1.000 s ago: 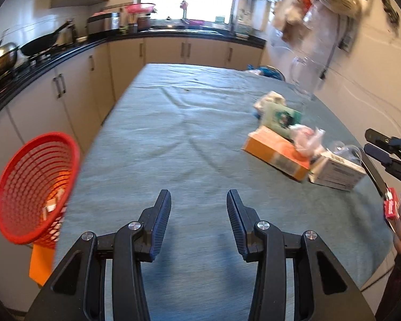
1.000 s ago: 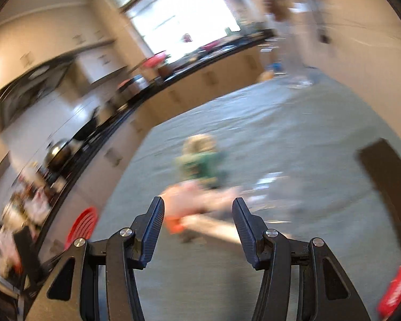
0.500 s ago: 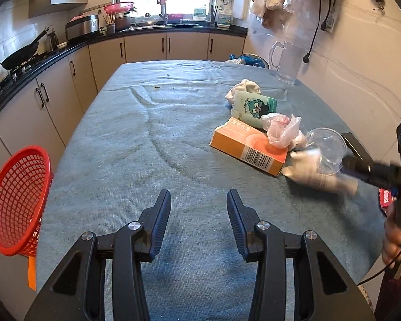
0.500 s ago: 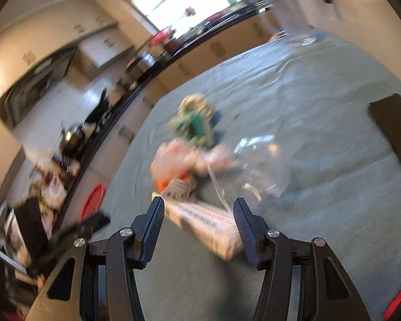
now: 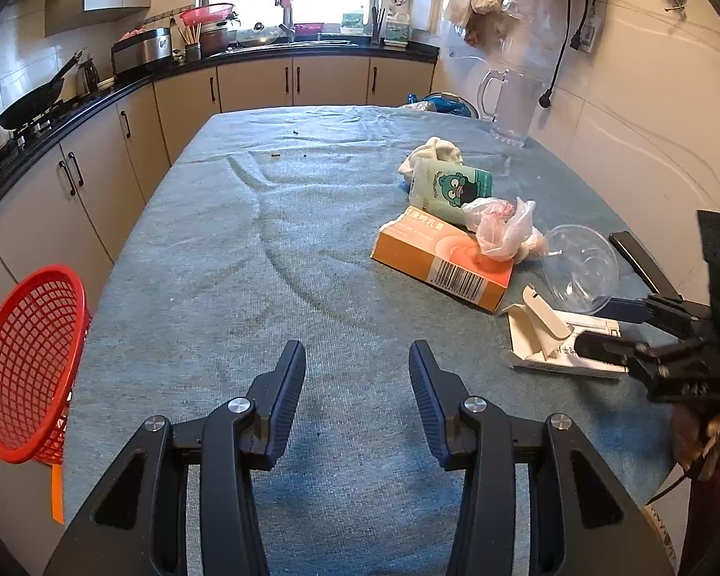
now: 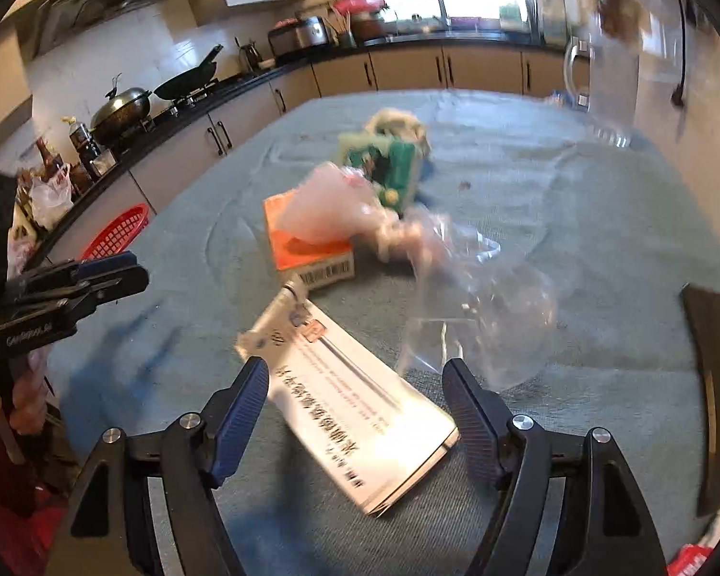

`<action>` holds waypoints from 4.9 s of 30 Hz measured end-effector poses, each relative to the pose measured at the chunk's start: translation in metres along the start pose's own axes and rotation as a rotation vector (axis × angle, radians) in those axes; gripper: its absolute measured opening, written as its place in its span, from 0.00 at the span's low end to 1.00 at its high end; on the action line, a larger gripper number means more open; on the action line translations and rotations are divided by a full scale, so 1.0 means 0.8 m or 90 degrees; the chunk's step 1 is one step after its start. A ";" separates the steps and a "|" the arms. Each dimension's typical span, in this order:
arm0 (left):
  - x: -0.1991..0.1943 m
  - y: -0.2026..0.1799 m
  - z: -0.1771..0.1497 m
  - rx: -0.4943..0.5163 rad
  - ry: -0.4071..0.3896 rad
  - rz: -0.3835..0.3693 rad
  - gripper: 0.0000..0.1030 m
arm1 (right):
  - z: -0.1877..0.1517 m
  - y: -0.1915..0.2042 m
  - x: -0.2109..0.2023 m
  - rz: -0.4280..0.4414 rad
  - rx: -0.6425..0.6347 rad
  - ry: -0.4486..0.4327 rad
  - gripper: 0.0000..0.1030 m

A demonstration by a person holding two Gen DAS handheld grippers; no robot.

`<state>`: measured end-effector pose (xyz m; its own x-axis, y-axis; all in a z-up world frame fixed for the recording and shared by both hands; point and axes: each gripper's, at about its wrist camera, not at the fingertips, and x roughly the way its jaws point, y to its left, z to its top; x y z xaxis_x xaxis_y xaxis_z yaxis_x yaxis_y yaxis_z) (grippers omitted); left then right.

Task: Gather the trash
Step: 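Grasp the long white medicine box with the right tool, then grasp the pink plastic bag with the left tool, then carry the pink bag with the left tool while the right tool carries the white box to the basket, then open the left tool dropping the bag while the right tool releases the white box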

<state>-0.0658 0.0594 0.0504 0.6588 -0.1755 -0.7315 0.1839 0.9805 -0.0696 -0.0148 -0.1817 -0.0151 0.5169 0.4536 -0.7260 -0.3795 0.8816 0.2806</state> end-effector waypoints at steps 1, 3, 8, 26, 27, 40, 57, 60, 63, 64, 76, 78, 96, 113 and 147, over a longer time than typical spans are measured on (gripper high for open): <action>0.000 0.000 -0.001 0.001 0.000 -0.001 0.42 | -0.001 -0.004 0.002 0.016 0.013 0.010 0.77; 0.000 0.002 -0.002 0.004 0.001 0.001 0.43 | -0.007 -0.002 -0.002 0.047 0.013 0.015 0.79; 0.001 0.010 -0.003 -0.005 -0.001 0.001 0.43 | -0.025 0.045 -0.007 0.085 -0.060 0.043 0.79; 0.005 0.025 -0.009 -0.019 0.005 -0.004 0.44 | 0.005 0.073 0.035 -0.060 -0.088 0.068 0.55; 0.005 0.024 -0.008 -0.020 0.007 -0.008 0.44 | 0.005 0.068 0.029 -0.043 -0.068 0.060 0.55; 0.019 -0.056 0.050 0.064 0.015 -0.117 0.56 | 0.003 -0.005 -0.096 0.023 0.110 -0.157 0.55; 0.116 -0.112 0.094 0.058 0.077 -0.171 0.22 | -0.014 -0.027 -0.117 0.045 0.152 -0.180 0.55; 0.109 -0.112 0.090 0.059 0.067 -0.176 0.15 | -0.014 -0.027 -0.114 0.046 0.154 -0.180 0.55; 0.096 -0.108 0.086 0.058 0.050 -0.181 0.15 | -0.012 -0.024 -0.112 0.043 0.150 -0.179 0.55; 0.090 -0.106 0.085 0.059 0.042 -0.178 0.15 | -0.008 -0.025 -0.110 0.043 0.149 -0.179 0.55; 0.001 -0.052 0.061 0.044 -0.065 -0.118 0.15 | 0.008 0.015 -0.087 0.054 0.111 -0.163 0.55; -0.012 -0.040 0.054 0.040 -0.080 -0.100 0.15 | 0.011 0.025 -0.080 0.057 0.102 -0.157 0.55; -0.067 0.077 0.003 -0.040 -0.129 -0.007 0.15 | 0.045 0.127 -0.009 0.099 0.031 -0.089 0.55; -0.100 0.186 -0.031 -0.128 -0.160 0.037 0.15 | 0.082 0.235 0.050 0.122 -0.055 -0.042 0.55; -0.097 0.358 -0.108 -0.298 -0.126 0.135 0.15 | 0.155 0.415 0.214 0.217 -0.084 0.060 0.56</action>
<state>-0.1272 0.3618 0.0286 0.7790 0.0611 -0.6241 -0.2821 0.9230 -0.2618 0.0433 0.2046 0.0316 0.2741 0.6985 -0.6610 -0.6158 0.6554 0.4373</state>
